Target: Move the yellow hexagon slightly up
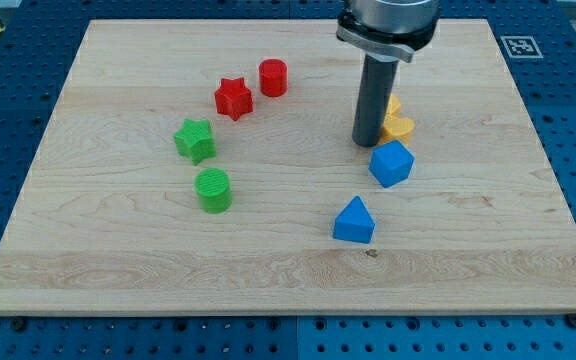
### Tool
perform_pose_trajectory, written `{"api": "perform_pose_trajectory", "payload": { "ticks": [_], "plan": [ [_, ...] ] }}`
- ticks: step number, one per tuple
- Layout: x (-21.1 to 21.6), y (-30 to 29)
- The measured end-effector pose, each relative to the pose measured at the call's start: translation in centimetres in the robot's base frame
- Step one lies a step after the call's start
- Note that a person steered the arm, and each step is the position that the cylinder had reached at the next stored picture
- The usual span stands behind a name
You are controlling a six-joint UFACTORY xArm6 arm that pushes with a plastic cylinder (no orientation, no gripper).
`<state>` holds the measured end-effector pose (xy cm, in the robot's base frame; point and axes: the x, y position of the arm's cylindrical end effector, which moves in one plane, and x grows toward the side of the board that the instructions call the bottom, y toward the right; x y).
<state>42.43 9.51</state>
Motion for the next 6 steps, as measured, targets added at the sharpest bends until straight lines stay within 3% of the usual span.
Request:
{"api": "perform_pose_trajectory", "payload": {
  "ticks": [6],
  "plan": [
    [-4.7, 1.6]
  ]
}}
